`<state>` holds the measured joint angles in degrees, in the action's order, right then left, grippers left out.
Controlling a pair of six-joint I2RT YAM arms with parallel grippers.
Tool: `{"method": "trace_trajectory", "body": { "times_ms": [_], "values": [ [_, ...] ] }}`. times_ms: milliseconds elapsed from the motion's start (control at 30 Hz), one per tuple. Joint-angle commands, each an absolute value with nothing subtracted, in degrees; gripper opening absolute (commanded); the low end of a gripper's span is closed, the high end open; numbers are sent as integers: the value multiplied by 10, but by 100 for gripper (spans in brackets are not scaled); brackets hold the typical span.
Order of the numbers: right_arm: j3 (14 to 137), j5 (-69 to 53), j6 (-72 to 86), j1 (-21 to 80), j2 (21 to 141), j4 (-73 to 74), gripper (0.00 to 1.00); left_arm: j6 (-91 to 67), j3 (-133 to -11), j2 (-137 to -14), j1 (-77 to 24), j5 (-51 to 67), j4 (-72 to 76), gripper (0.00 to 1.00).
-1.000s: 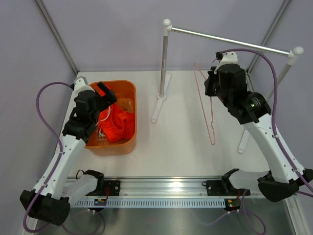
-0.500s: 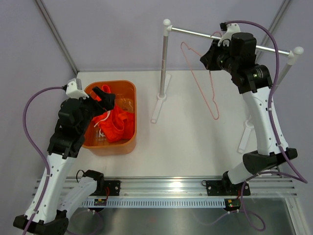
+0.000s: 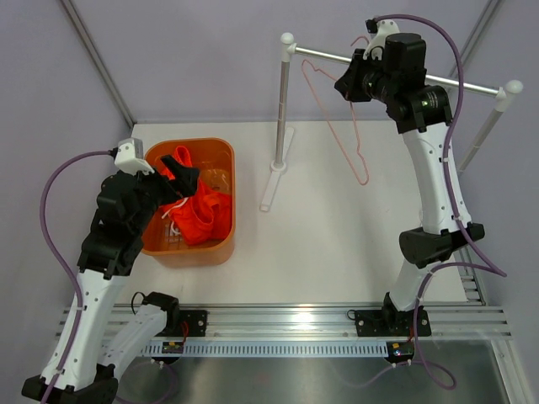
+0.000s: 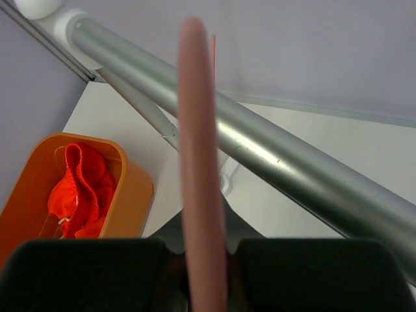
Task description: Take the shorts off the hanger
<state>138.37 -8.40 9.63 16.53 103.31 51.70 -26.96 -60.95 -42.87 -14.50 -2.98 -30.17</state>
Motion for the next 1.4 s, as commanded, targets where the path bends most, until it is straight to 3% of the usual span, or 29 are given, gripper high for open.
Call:
{"method": "trace_trajectory", "body": {
  "times_ms": [0, 433, 1033, 1167, 1200, 1367],
  "values": [
    [1399, -72, 98, 164, 1046, 513, 0, -254, -630, -430, -144, -10, -286, 99],
    [1340, -26, 138, 166, 1068, 475, 0, -249, -618, -442, -144, -11, -274, 99],
    [1223, -3, 145, 181, 1005, 426, 4, -247, -607, -439, -144, -11, -275, 99],
    [1216, 14, 147, 183, 994, 422, 28, -246, -608, -439, -144, -12, -277, 99],
    [1215, 12, 146, 182, 991, 422, 45, -246, -607, -437, -144, -13, -278, 99],
    [1216, 11, 143, 182, 976, 424, 82, -243, -607, -435, -144, -16, -280, 99]
  ]
}}
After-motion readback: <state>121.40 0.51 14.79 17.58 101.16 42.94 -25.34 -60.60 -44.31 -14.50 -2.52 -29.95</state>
